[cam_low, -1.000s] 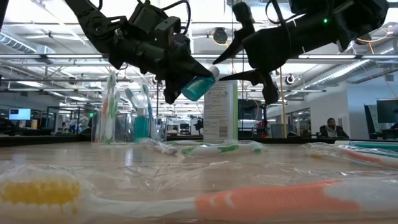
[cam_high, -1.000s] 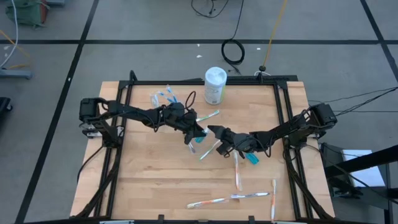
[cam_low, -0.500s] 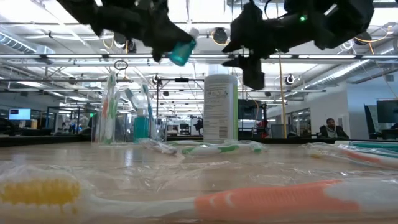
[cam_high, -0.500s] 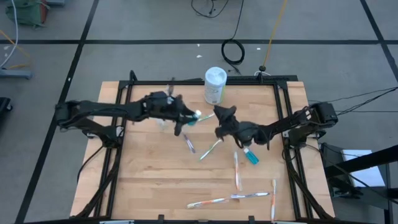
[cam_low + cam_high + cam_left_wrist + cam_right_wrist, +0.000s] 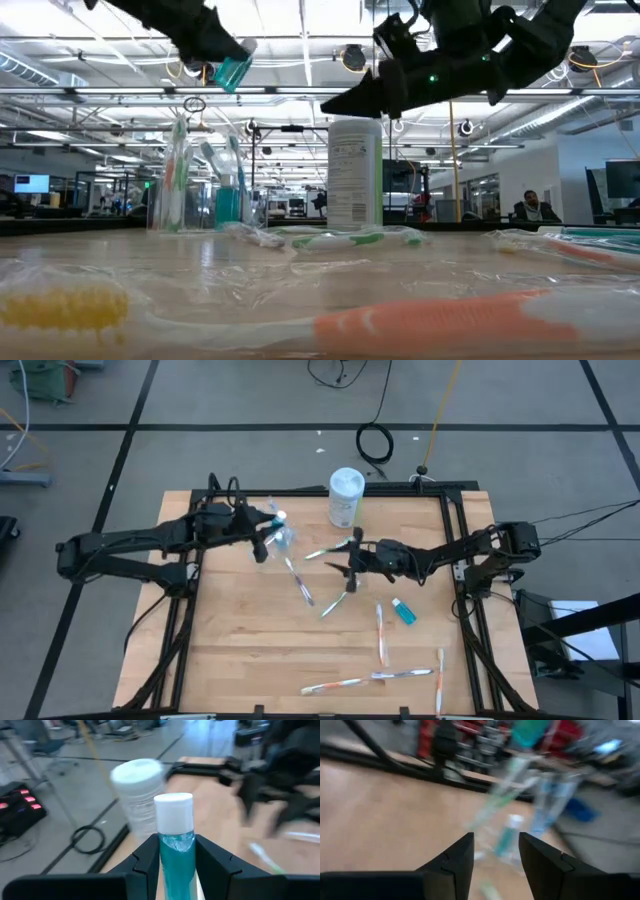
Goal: Pick & Place toothbrushing station
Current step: Put the mouthwash into the middle of the transparent organizer
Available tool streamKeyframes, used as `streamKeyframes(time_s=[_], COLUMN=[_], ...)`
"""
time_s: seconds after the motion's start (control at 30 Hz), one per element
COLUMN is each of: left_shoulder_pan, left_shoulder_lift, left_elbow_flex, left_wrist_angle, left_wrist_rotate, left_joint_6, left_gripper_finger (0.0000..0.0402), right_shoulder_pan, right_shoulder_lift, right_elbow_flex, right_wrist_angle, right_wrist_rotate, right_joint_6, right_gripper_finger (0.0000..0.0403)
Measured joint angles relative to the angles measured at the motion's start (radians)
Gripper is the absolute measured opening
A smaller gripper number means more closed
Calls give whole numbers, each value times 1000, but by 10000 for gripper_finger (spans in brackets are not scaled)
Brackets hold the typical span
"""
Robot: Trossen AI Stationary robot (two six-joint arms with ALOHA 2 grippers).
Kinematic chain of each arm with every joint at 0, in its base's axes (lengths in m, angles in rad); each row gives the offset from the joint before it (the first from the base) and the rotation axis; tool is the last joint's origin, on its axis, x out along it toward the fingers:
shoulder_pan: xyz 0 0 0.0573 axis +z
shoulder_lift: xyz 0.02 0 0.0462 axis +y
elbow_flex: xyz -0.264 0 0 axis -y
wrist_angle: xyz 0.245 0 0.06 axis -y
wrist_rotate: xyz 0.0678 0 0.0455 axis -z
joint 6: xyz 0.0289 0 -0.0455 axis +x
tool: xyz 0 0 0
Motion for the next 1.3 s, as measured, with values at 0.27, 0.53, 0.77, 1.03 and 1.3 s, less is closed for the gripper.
streamKeyframes(time_s=[0.27,0.53,0.77,1.03,1.3], left_shoulder_pan=[38,29,-14,-15,-15], left_shoulder_lift=[-16,-16,58,145,292], left_elbow_flex=[-263,-505,-605,-605,-605], left_wrist_angle=[420,734,815,876,972], left_wrist_rotate=[-75,-138,-288,-331,-430], left_joint_6=[17,-94,-138,-164,-217], left_gripper_finger=[108,108,108,108,108], right_shoulder_pan=[8,-8,-13,-13,-13], right_shoulder_lift=[0,0,0,0,0], right_elbow_flex=[0,0,0,0,0], right_wrist_angle=[1,-40,-40,-40,-40], right_wrist_rotate=[-57,-56,-56,-56,-56], right_joint_6=[22,15,20,15,15], right_gripper_finger=[146,146,146,146,146])
